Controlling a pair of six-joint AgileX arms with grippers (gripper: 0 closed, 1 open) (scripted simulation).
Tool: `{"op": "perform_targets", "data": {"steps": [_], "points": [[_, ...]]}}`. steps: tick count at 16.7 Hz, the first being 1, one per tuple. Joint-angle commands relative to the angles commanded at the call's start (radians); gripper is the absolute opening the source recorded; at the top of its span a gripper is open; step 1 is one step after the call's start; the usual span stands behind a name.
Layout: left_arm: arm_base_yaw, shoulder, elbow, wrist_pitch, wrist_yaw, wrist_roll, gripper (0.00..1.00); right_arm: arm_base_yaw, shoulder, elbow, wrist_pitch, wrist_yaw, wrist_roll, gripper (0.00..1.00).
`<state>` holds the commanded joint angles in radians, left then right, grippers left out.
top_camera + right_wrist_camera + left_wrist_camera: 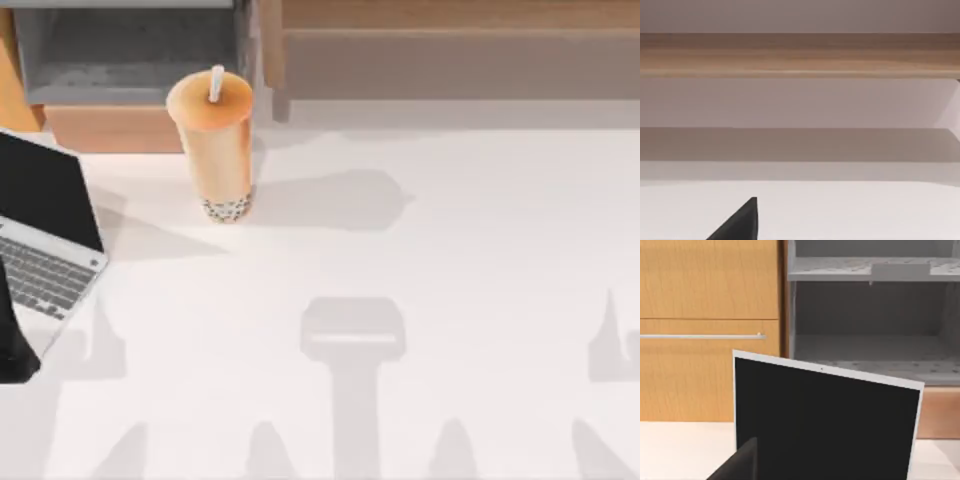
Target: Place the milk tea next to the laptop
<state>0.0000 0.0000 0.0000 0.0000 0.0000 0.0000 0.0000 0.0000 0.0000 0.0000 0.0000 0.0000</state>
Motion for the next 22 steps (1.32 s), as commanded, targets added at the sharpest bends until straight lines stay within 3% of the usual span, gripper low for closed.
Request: {"op": "perform_targets", "data": {"steps": [4,8,22], "points": [[-0.010,0.030,0.007,0.021,-0.010,-0.001,1.00,0.000,0.000,0.000,0.000,0.000,0.000,1.00],[-0.070,0.208,0.046,0.138,-0.065,-0.007,1.00,0.000,0.000,0.000,0.000,0.000,0.000,1.00],[-0.454,1.367,0.337,0.936,-0.418,-0.045,1.00,0.000,0.000,0.000,0.000,0.000,0.000,1.00]]}}
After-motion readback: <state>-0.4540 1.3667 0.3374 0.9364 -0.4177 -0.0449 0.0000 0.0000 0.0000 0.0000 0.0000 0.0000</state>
